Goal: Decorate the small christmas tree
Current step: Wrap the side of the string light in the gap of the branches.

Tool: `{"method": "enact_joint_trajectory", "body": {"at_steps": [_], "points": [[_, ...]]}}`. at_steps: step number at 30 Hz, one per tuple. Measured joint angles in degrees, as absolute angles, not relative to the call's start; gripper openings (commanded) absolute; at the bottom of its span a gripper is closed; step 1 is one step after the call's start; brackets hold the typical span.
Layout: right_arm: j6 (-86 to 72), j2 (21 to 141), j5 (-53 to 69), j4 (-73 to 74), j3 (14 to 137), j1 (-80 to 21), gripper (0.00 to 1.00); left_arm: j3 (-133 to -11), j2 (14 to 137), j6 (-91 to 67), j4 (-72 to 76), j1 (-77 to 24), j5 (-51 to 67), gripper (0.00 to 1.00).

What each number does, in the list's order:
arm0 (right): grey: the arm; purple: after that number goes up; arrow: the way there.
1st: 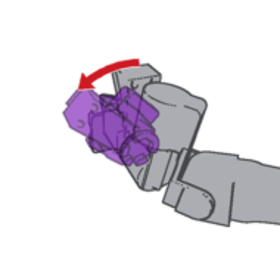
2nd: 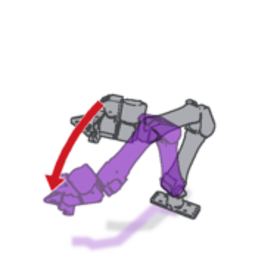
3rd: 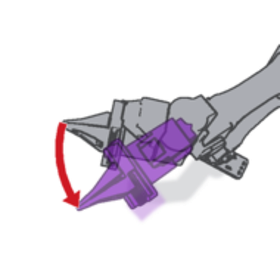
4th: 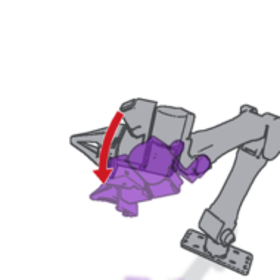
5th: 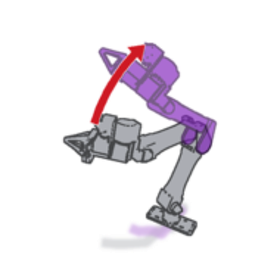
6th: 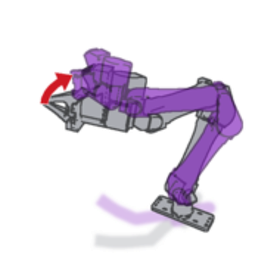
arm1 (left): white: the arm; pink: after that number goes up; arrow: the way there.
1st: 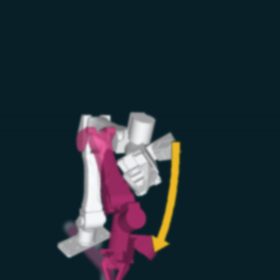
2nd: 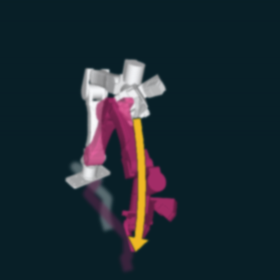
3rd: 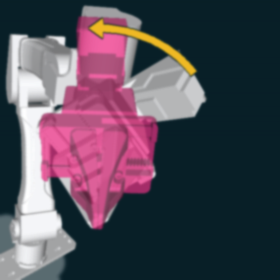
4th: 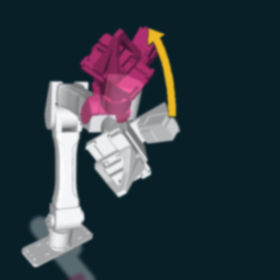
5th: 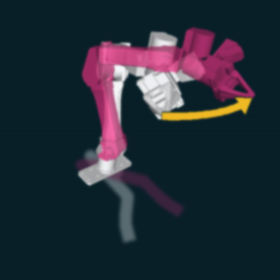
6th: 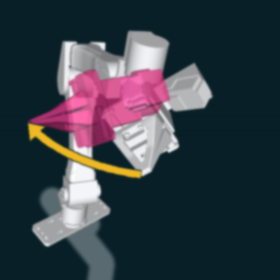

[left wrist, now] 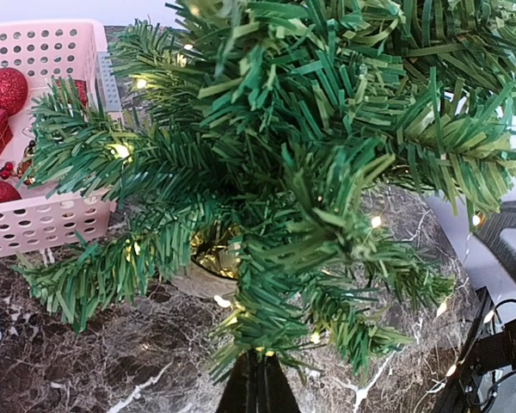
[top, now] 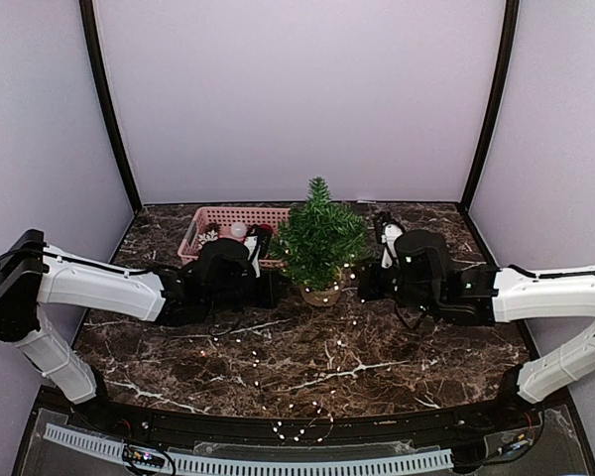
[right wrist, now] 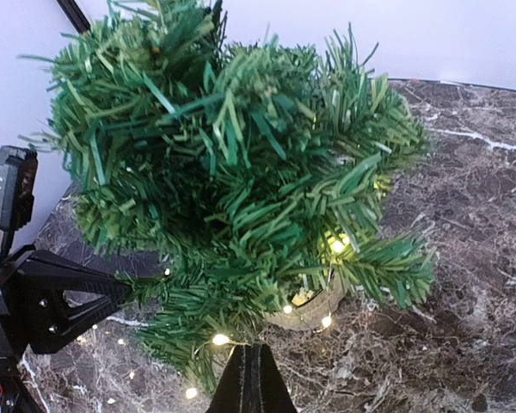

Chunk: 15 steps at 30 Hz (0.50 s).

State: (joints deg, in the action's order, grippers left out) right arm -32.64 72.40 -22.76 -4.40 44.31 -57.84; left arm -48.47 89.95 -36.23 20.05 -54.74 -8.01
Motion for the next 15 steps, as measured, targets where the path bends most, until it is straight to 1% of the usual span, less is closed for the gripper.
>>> {"method": "enact_joint_trajectory", "body": {"at_steps": [2,3,4,5,7,9,11,15], "points": [[-33.08,72.66,-21.8,-5.15,43.33,-57.58,0.0,-48.47,89.95,-36.23,20.03,-54.74,-7.99,0.11],[-33.26,72.84,-21.28,-5.48,42.94,-57.58,0.0,-48.47,89.95,-36.12,20.03,-54.74,-7.99,0.23],[-33.34,73.03,-20.71,-5.8,42.7,-57.58,0.0,-48.47,89.89,-36.01,19.97,-54.74,-7.99,0.29],[-33.41,73.19,-20.23,-6.17,42.59,-57.58,0.0,-48.45,89.84,-35.55,19.79,-54.74,-7.99,0.4],[-33.52,73.21,-19.31,-6.85,42.48,-57.56,0.0,-48.03,89.23,-35.31,19.59,-54.59,-7.99,0.48],[-33.52,73.21,-18.7,-7.77,42.48,-57.58,0.0,-47.31,87.9,-35.0,19.25,-54.52,-8.05,0.5],[-33.52,73.17,-18.04,-8.36,42.46,-57.56,0.0,-46.68,85.95,-34.94,18.72,-54.61,-8.27,0.49],[-33.52,73.08,-17.5,-9.13,42.41,-57.56,0.0,-46.46,81.93,-34.52,18.09,-56.4,-9.43,0.44]]}}
